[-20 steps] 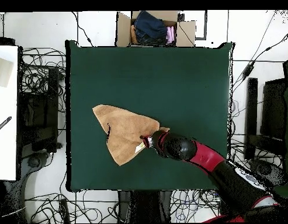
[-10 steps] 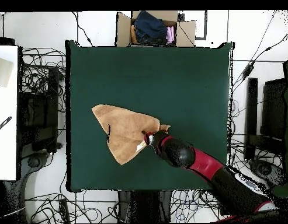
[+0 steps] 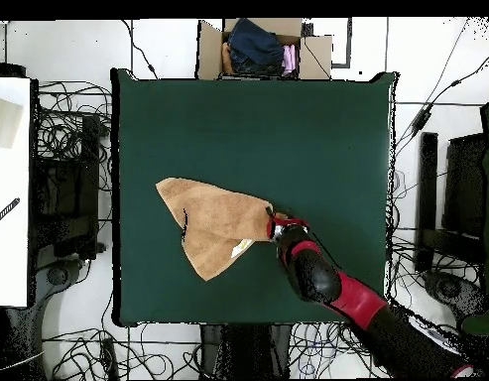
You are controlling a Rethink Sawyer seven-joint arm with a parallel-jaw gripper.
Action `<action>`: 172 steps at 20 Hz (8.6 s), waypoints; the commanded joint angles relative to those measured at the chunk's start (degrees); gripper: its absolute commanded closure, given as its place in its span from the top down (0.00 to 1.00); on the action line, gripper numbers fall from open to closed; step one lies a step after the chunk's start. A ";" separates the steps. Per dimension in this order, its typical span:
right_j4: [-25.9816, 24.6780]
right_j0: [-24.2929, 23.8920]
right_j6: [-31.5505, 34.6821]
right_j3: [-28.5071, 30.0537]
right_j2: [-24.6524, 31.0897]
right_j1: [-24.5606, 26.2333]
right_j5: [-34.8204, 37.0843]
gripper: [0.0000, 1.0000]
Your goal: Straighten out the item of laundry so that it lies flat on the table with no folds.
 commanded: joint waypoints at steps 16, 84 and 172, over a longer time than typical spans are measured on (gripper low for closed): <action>-1.05 7.08 11.22 4.32 -7.73 -4.91 -2.39 1.00; 0.23 7.09 11.92 -0.76 -1.83 -3.79 4.35 1.00; 5.97 23.52 8.55 -5.58 -12.24 -25.84 42.13 1.00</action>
